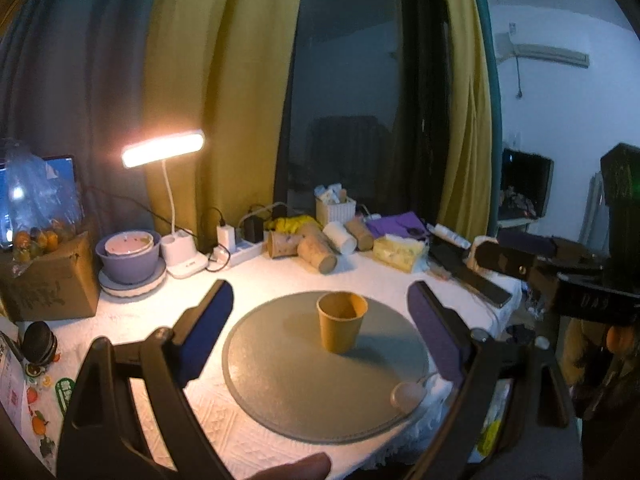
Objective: Flip cup upright
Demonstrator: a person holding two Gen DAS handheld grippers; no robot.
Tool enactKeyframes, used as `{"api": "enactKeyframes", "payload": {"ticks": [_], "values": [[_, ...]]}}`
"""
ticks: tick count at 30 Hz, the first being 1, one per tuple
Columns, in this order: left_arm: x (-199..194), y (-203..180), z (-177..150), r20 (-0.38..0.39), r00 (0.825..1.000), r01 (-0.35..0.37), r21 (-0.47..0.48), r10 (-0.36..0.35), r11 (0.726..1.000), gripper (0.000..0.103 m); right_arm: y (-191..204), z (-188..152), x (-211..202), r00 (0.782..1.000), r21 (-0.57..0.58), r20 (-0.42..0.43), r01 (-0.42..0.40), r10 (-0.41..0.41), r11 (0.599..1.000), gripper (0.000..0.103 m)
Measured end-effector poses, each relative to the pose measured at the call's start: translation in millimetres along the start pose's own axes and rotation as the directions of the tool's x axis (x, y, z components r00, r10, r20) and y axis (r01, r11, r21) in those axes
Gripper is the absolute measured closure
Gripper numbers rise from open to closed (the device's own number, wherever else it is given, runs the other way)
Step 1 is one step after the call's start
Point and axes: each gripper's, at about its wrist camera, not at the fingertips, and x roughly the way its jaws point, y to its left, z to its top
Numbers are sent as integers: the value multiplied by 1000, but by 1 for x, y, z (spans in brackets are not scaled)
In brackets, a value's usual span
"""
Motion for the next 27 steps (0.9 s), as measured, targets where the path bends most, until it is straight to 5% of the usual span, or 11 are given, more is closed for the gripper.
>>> {"api": "enactKeyframes", "payload": {"ticks": [10,27], "values": [[-23,6,7,84,996,-20,1,20,1000,8,13,12,-16,1000,-21,27,1,-1,1000,28],[-30,7,8,91,996,-2,-14,3,1000,8,19,13,-17,1000,-35,26,-1,2,999,28]]}}
